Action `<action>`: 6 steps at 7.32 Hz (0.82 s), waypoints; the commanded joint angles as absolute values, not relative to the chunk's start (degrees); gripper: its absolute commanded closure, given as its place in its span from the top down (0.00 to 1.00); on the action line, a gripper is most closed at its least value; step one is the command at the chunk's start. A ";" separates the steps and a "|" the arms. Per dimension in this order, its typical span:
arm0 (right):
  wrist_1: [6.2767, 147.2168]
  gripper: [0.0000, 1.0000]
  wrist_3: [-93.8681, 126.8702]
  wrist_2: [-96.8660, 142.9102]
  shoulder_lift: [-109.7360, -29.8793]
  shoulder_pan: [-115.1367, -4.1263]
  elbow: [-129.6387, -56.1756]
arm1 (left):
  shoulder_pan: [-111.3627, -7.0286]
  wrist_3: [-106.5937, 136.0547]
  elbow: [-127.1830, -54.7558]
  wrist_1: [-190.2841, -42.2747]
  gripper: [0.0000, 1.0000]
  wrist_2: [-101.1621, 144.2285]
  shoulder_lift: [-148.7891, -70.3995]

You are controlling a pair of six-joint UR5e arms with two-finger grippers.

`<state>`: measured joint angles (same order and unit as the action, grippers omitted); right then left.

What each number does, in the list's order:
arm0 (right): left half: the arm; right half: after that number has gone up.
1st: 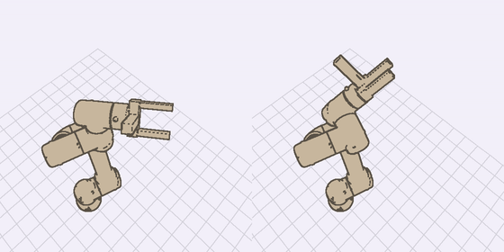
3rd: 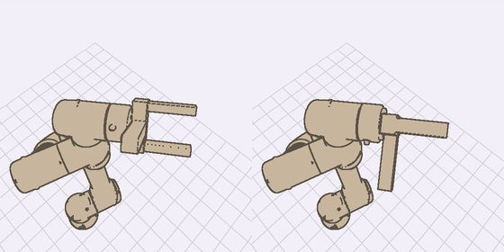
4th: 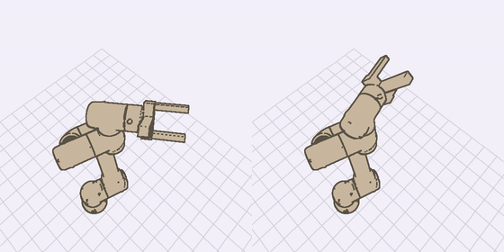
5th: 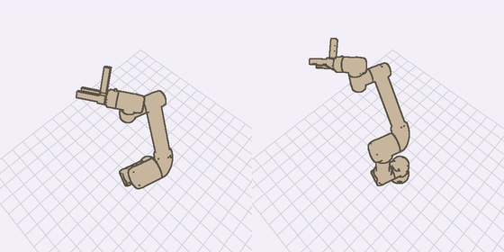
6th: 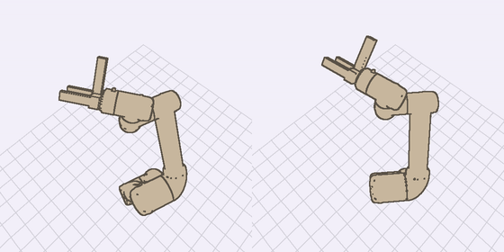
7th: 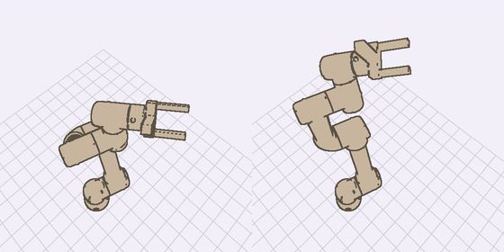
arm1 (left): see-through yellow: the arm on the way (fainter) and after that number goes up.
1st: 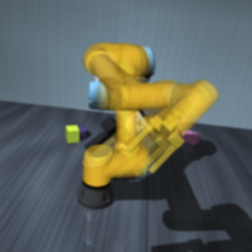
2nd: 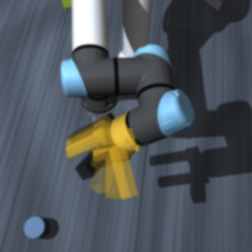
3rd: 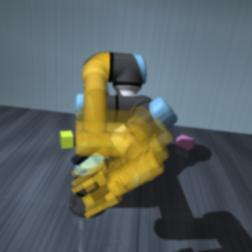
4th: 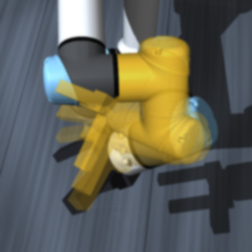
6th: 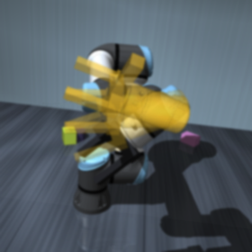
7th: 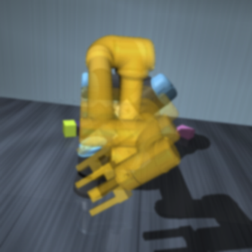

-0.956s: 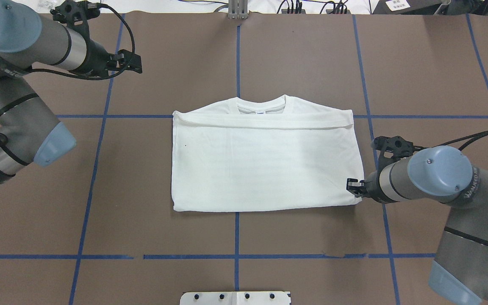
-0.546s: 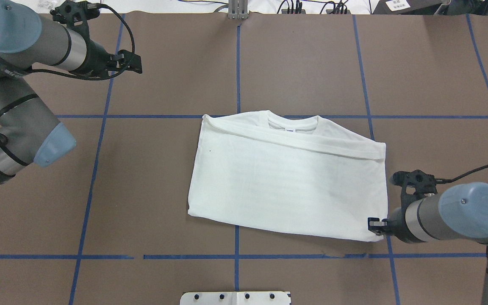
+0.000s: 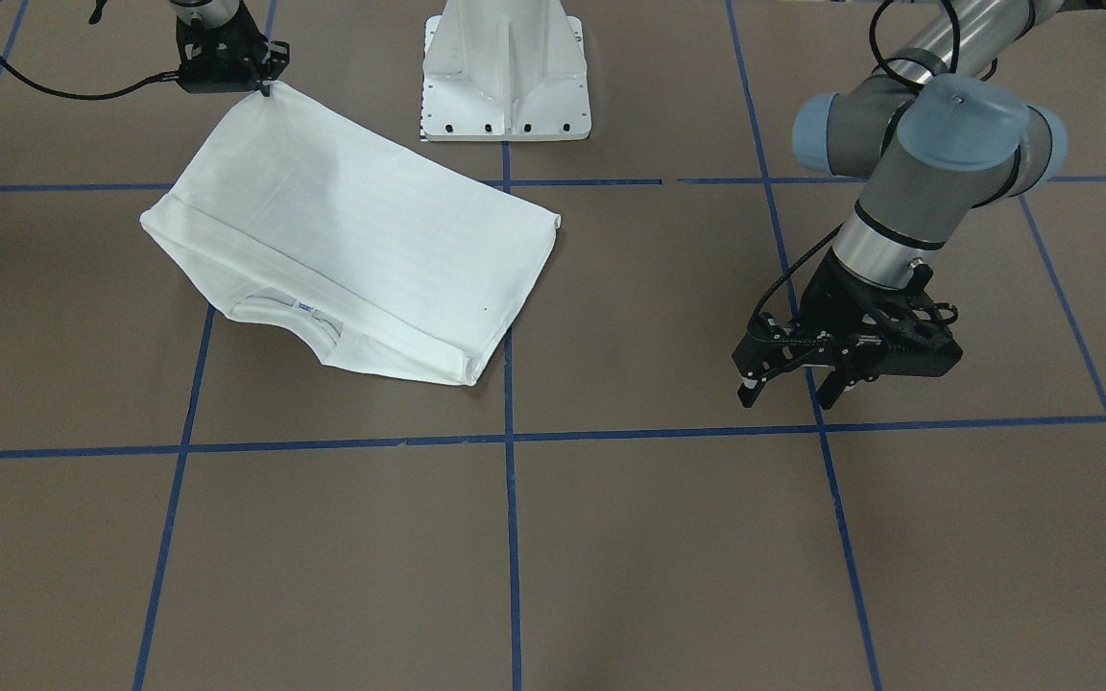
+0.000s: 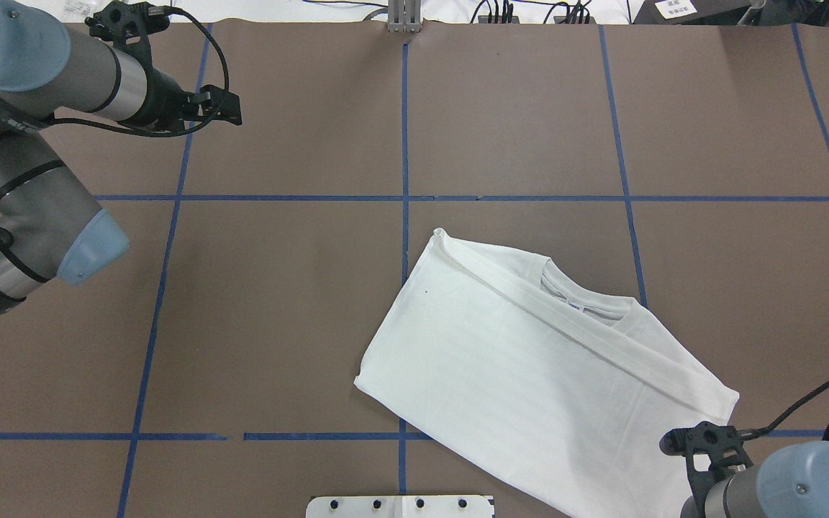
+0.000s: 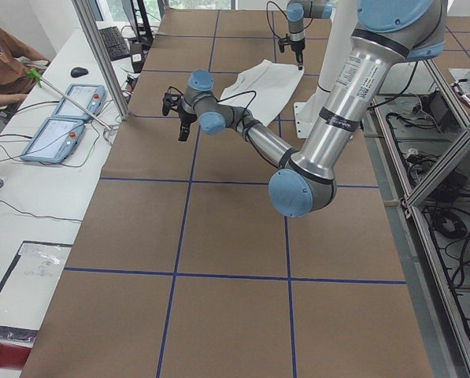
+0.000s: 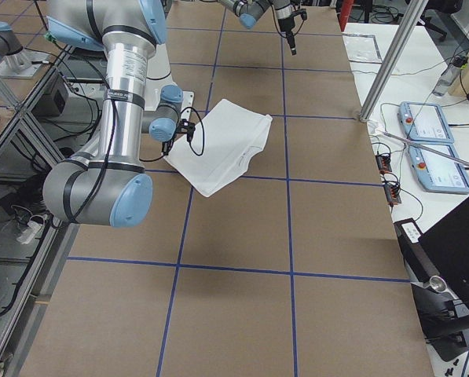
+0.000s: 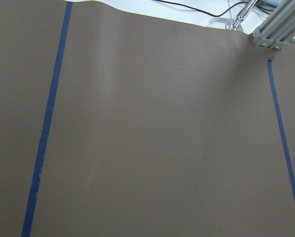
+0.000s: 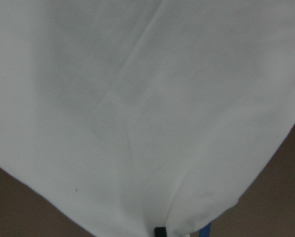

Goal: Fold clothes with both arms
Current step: 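Release the shirt and raise the right gripper while the left arm lowers toward the shirt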

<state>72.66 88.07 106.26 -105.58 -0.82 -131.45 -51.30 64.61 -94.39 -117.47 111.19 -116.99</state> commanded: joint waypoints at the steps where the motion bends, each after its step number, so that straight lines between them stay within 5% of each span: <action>1: 72.51 1.00 93.42 105.82 -104.60 1.50 -132.10 | -51.24 64.34 -94.39 -117.60 1.00 111.27 -116.98; 6: 72.33 1.00 88.79 105.56 -92.05 -28.95 -128.95 | -39.69 81.31 -100.77 -116.55 1.00 111.10 -117.43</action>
